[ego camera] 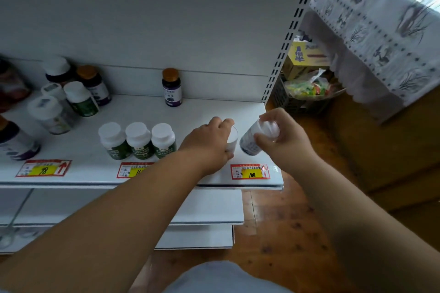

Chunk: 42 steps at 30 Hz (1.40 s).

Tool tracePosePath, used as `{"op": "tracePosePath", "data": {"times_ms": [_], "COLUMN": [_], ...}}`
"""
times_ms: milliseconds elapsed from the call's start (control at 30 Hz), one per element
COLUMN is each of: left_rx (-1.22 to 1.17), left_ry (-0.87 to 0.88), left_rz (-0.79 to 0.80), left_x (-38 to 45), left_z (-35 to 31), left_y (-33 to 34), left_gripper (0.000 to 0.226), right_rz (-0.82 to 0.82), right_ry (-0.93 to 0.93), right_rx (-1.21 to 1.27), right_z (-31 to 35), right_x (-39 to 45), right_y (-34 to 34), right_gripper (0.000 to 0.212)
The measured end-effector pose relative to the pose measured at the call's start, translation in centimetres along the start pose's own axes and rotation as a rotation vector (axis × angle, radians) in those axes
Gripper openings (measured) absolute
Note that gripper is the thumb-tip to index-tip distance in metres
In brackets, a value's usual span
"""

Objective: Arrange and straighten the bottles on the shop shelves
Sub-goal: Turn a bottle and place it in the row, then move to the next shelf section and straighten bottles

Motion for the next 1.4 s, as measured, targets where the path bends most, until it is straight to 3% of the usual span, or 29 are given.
{"op": "tracePosePath", "data": {"times_ms": [167,333,600,700,800,967,1067,1233,1400], "left_rx": [0.014,0.032,0.035,0.052,0.068,0.035,0.015,-0.023,-0.111], "left_ry": [-0.039,-0.043,-0.018,-0.018,-0.050,-0.034,-0.013,0.010,-0.018], "left_rz": [-0.009,-0.001,-0.015,-0.067,-0.125,-0.171,-0.186,-0.147,-0.140], "left_x": [0.1,-0.2,-0.6,-1.0,-1.8,-1.7,-1.1,-0.6,-0.3], "left_z": [-0.3,-0.6,-0.4,2.0,5.8,12.0,15.2,18.5,20.1], "left_y": [0.1,0.0,-2.3,-5.0,-7.9,-11.5,-12.2,-12.3,-12.0], "left_gripper": [0.070,0.068,0.090,0.095,0.087,0.077,0.075,0.075,0.080], "right_rz": [0.150,0.190,0.177,0.074,0.030,0.188,0.294,0.090,-0.014], "right_ry": [-0.166,-0.283,-0.274,-0.323,-0.396,-0.308,-0.260,-0.220,-0.112], "right_rx": [-0.152,-0.267,-0.269,-0.250,-0.211,-0.372,-0.558,-0.552,-0.205], "right_z": [-0.2,-0.7,0.5,4.1,8.7,13.8,14.3,14.6,15.4], "right_x": [-0.2,-0.2,0.0,1.9,4.5,9.2,10.8,11.2,10.4], "right_y": [2.1,2.0,1.9,3.0,6.4,14.3,18.1,20.8,19.5], "right_gripper": [0.036,0.039,0.044,0.033,0.029,0.043,0.036,0.030,0.019]}}
Point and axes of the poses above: each hand's wrist, its own x-axis towards the middle knuckle, its own y-axis out of the palm, z = x × y, the point moved 1 cm from there along x, towards the middle knuckle, and after that the axes turned 10 degrees about -z, right-handed, at the moved point
